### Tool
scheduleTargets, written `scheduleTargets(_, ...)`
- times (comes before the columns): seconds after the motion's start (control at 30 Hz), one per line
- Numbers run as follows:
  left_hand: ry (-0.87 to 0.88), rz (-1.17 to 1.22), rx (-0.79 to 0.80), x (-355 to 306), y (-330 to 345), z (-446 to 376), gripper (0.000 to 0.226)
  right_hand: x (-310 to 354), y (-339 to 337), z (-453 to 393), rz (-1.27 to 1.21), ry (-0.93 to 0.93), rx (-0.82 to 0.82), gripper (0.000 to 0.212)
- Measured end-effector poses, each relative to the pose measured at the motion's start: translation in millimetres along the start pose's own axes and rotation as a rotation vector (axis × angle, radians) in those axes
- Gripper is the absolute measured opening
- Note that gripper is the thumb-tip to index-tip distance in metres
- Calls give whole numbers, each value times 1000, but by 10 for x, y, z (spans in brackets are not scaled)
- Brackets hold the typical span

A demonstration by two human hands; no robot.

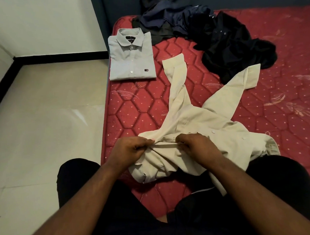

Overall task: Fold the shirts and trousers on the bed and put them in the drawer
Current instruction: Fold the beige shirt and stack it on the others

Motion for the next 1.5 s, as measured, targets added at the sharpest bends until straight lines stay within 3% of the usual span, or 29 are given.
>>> scheduleTargets(0.07, -131, 28, 45, 114, 9, 0, 26, 21, -52, 2, 149, 78, -80, 18)
scheduleTargets(0.17, -419, -13, 325, 268, 181, -82, 41, 164, -151, 101, 176, -3, -237, 15)
scheduleTargets(0.3, -406, -45, 161, -37, 73, -515, 46, 262, -155, 257, 97, -159, -331, 16)
scheduleTargets(0.47, -575, -151, 511, -8, 559, -746, 28, 214, -251, 349, 26, -212, -394, 13)
scheduleTargets(0.7, -634, 200, 386, -28, 669, -600, 11, 122, -268, 404, -41, -267, -417, 19)
scheduleTargets(0.77, -657, 313, 253, 12, 617, -580, 13, 92, -290, 415, -92, -261, -452, 17)
scheduleTargets(0.87, -726, 710, 57, 66, 647, -503, 19, 103, -380, 471, -115, -284, -520, 17)
scheduleTargets(0.97, -730, 1037, 88, -20, 825, -467, 16, 123, -484, 550, -132, -334, -578, 10)
scheduleTargets(1.17, -601, 1151, 116, -191, 784, -454, 3, 136, -541, 528, -175, -388, -561, 13)
scheduleTargets(1.5, -594, 1191, 12, -190, 700, -392, 15, 181, -588, 542, -201, -370, -646, 14)
Point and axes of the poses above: each hand's wrist, its own z-axis away from the middle knuckle, its own y-axis out of the palm, x = y × z, the point moved 10 cm from there along -z, towards the middle knuckle, and after that the axes turned 12 degrees about x, right-handed, at the moved point
